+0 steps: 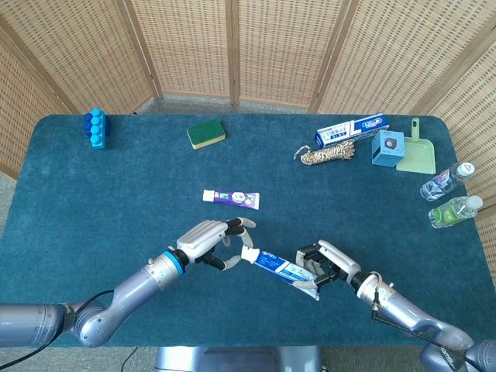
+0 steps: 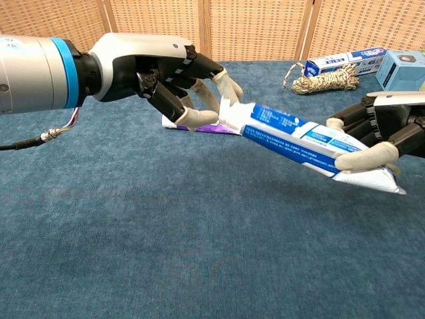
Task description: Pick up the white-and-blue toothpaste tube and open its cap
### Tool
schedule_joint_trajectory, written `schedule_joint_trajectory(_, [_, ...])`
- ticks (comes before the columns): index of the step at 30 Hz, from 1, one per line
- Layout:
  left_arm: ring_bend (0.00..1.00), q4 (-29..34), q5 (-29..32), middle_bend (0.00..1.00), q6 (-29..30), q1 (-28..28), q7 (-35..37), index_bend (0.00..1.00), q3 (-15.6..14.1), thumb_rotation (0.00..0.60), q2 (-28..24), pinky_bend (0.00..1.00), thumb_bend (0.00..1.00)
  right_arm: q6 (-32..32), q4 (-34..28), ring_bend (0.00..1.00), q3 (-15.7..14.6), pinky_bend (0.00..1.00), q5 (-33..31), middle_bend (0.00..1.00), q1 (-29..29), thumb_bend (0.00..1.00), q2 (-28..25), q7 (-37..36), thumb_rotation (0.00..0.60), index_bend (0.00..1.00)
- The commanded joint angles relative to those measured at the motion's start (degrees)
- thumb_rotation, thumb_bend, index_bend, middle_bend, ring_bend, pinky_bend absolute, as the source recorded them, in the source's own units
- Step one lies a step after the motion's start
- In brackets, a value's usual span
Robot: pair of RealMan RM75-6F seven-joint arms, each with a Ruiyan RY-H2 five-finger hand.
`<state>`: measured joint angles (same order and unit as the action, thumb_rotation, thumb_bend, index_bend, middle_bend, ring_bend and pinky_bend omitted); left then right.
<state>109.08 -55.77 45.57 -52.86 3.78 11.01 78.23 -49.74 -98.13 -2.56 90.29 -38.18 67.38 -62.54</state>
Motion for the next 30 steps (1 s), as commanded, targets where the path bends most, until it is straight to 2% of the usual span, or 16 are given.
schedule_joint_trajectory(1, [0.27,-0.14,-0.36,0.19,0.90,0.48,-0.43,0.42,-0.20,0.600,0.46,0.41,0.39,0.21,0.04,0.74,0.11,0.84,-0.36,0.73,-0.04,0.71,0.03,0.21,0.600,0.90])
schedule_joint_trajectory(17, [0.27,0.06,-0.24,0.19,1.33,1.36,-1.09,0.48,-0.18,0.600,0.78,0.40,0.40,0.73,-0.01,0.74,1.10,0.84,-2.53,0.73,0.08,0.71,0.22,0.71,0.600,0.90])
schedule_joint_trajectory(30, [0.27,0.73,-0.32,0.19,0.86,1.69,-1.00,0.48,-0.05,0.600,0.48,0.40,0.40,1.66,-0.50,0.74,2.79,0.84,-5.47,0.73,0.57,0.71,0.38,1.50,0.600,0.90])
